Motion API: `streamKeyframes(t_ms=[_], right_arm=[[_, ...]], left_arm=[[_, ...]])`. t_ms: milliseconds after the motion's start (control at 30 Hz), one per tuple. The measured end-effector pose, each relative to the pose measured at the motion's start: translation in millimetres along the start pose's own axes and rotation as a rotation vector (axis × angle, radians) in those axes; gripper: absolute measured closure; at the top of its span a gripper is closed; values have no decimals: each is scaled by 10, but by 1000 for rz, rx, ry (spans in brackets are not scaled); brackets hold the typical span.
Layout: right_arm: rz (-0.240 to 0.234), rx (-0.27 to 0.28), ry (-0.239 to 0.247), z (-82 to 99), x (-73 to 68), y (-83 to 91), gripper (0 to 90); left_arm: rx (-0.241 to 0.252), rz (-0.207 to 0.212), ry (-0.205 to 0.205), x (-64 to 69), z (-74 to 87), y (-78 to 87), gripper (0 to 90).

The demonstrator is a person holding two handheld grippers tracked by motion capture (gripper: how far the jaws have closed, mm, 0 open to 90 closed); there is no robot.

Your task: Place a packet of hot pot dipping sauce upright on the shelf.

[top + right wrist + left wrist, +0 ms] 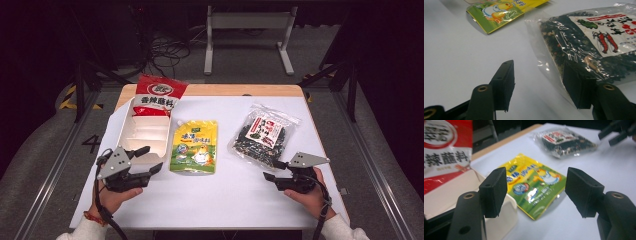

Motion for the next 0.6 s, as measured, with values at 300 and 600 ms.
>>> streamKeyframes(t_ms=[300, 600], right_arm=[[85, 15, -55, 6, 310, 69, 483], [142, -4, -204, 77, 641, -7, 471]], left_arm=[[-74, 45, -32, 251, 257, -215, 324], [-154, 87, -47, 454, 474, -314, 279]])
Point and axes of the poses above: each handheld gripper's, and its own axes: y roughly backward along the jaws, z roughly out of its underside, x roughly to its right, the point moved 8 cm from there along -y, roughly forward along the jaws, and after that the axes turned 2 degrees about -y, right-handed, at the moved point
